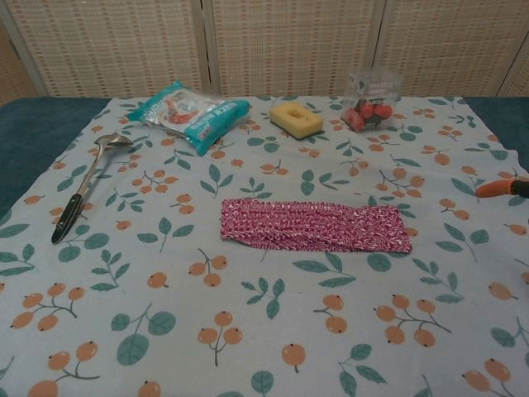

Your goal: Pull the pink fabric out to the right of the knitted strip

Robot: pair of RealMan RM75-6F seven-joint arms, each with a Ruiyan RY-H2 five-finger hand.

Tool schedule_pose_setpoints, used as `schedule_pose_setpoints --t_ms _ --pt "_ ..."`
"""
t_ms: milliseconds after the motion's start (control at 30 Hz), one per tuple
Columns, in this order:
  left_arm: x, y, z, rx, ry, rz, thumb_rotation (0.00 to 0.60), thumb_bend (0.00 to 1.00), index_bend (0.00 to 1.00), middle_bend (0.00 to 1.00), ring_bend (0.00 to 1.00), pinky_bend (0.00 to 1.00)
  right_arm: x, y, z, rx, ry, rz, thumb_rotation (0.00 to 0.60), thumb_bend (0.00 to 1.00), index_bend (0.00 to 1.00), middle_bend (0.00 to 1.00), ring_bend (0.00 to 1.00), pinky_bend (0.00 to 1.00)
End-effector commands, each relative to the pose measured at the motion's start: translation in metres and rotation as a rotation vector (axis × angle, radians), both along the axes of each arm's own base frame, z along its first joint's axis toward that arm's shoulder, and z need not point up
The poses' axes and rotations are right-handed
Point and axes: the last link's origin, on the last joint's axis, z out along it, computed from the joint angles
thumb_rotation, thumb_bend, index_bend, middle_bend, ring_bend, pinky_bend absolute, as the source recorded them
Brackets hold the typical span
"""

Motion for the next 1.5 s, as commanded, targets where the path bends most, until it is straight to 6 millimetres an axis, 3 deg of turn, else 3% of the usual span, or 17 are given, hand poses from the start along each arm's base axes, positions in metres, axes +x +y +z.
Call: schedule_pose_setpoints --t_ms 33,267,467,967,1500 --pt "0.000 -0.001 0.001 0.003 -0.003 -0.003 0.600 0.40 0.11 0.00 0.00 0.17 0.019 -0.012 -0.019 0.061 -0.013 0.002 0.600 0.87 0.00 0.65 0.68 0.76" --pt "0.001 -0.001 0.001 0.001 -0.004 -0.008 0.600 0.40 0.11 0.00 0.00 0.17 0.033 -0.023 -0.042 0.204 -0.007 -0.038 0.600 0.88 0.00 0.65 0.68 0.76" --pt "0.001 -0.001 0.002 0.004 -0.006 -0.011 0.600 0.40 0.11 0.00 0.00 0.17 0.041 -0.029 -0.054 0.227 -0.007 -0.046 0.600 0.88 0.00 0.65 0.68 0.76" --pt "0.001 -0.001 0.001 -0.002 -0.006 -0.009 0.600 0.40 0.11 0.00 0.00 0.17 0.035 -0.041 -0.065 0.235 0.014 -0.096 0.600 0.88 0.00 0.65 0.68 0.76" --pt "0.000 0.000 0.001 -0.003 -0.007 -0.003 0.600 0.40 0.11 0.00 0.00 0.17 0.028 -0.041 -0.060 0.231 0.041 -0.108 0.600 0.88 0.00 0.65 0.68 0.76"
